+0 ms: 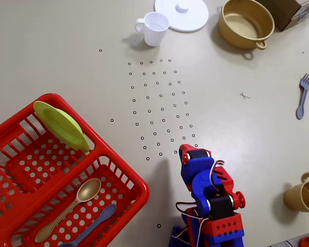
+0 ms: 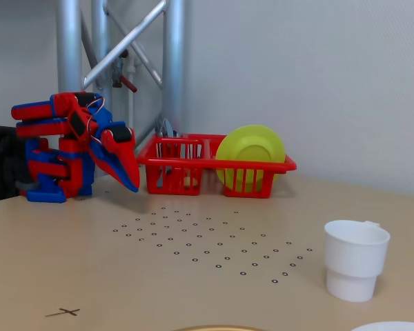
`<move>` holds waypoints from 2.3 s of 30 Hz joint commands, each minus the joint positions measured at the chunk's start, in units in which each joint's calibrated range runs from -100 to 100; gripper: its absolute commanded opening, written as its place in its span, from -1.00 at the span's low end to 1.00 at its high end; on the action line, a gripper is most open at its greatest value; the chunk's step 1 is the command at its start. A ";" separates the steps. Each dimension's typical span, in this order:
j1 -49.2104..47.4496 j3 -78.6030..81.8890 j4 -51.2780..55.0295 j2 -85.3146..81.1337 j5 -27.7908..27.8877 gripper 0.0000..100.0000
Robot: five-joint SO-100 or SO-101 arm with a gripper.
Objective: Grasp the plate, place it on the cross drawn on the table.
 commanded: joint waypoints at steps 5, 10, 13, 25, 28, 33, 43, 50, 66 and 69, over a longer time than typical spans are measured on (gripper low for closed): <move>-0.15 1.08 0.11 -0.43 0.39 -1.00; -0.15 1.08 0.11 -0.43 0.39 -1.00; -0.15 1.08 0.11 -0.43 0.39 -1.00; -0.15 1.08 0.11 -0.43 0.39 -1.00; -0.15 1.08 0.11 -0.43 0.39 -1.00; -0.15 1.08 0.11 -0.43 0.39 -1.00; -0.15 1.08 0.11 -0.43 0.39 -1.00; -0.15 1.08 0.11 -0.43 0.39 -1.00; -3.38 0.90 0.11 -0.43 6.50 -0.81; -3.88 -2.63 0.03 0.67 10.40 -0.75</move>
